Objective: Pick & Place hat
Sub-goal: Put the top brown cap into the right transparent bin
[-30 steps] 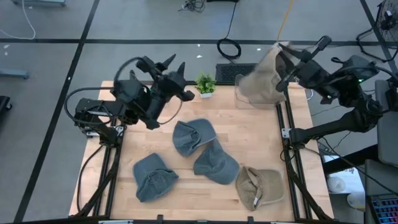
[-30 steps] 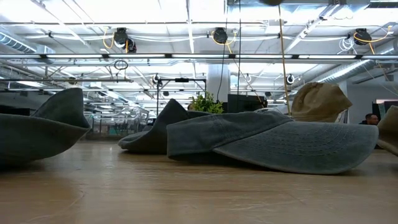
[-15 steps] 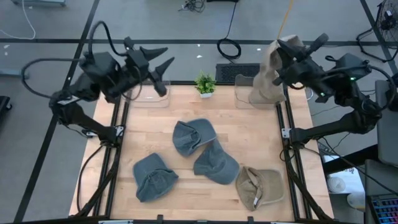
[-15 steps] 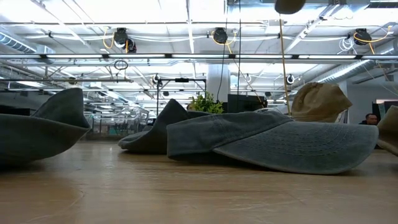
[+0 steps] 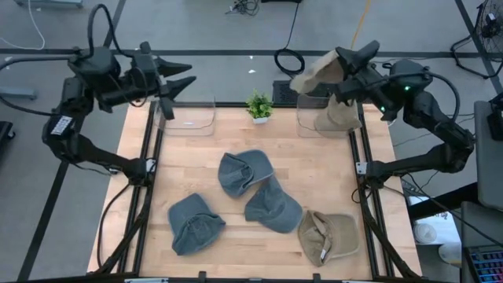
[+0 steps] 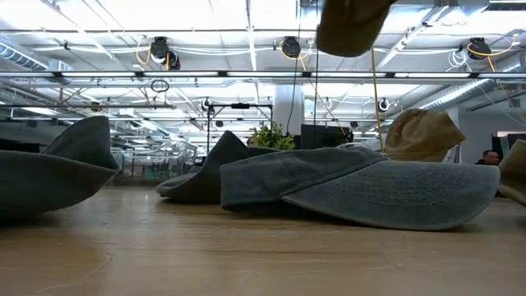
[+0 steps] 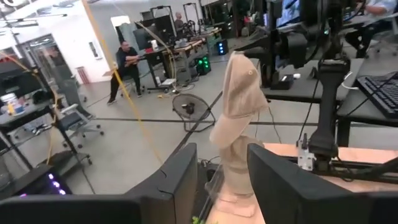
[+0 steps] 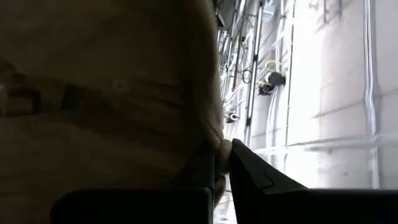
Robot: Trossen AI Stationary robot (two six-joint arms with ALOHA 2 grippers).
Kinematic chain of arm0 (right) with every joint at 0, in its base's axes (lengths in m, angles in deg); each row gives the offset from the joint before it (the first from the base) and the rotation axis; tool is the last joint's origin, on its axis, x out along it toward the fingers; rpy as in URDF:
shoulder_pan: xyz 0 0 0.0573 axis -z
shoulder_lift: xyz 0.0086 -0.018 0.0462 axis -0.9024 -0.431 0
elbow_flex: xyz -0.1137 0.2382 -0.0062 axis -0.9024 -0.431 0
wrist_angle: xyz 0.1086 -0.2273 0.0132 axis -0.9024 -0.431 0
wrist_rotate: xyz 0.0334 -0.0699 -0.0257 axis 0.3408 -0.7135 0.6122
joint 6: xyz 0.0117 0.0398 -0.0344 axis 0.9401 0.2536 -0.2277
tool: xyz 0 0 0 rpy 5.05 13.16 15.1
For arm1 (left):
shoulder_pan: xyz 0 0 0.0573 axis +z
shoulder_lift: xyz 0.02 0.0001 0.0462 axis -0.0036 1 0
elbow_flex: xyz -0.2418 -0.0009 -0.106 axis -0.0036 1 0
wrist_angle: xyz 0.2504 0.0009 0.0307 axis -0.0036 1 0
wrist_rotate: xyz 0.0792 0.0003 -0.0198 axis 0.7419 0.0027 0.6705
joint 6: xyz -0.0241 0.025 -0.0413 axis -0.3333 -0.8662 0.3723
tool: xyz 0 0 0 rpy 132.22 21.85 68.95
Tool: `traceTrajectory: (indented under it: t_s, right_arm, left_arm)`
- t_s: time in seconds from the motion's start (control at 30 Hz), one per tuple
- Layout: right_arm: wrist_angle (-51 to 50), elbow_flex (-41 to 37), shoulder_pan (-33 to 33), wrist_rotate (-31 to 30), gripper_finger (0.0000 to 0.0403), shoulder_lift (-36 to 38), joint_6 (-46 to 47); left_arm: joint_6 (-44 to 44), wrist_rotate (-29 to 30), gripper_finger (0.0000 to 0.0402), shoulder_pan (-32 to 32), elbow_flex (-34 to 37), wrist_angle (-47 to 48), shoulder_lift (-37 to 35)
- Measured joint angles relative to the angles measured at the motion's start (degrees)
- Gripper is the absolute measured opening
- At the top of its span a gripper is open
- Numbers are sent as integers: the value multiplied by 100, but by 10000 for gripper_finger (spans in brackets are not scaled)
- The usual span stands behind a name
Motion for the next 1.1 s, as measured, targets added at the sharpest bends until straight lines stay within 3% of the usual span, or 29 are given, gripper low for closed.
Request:
traceTrajectory:
  t_s: [0.37,0.6,0.7,0.9,1.1]
  right_arm:
    - [-300,-104,516,-154,10,51,-506]
    - [-951,-839,1315,-91,10,84,-613]
    - [-1043,-1333,1784,383,10,171,-746]
    - [329,-2252,2184,1086,10,474,-1320]
    - [1419,-2561,2182,1614,10,711,-1391]
  left_arm:
    - [156,0,136,395,0,242,-210]
    - [110,1,136,545,0,242,-204]
    - [109,13,136,566,0,242,-206]
    - [115,10,136,561,0,457,-204]
    - [203,166,136,560,0,434,-204]
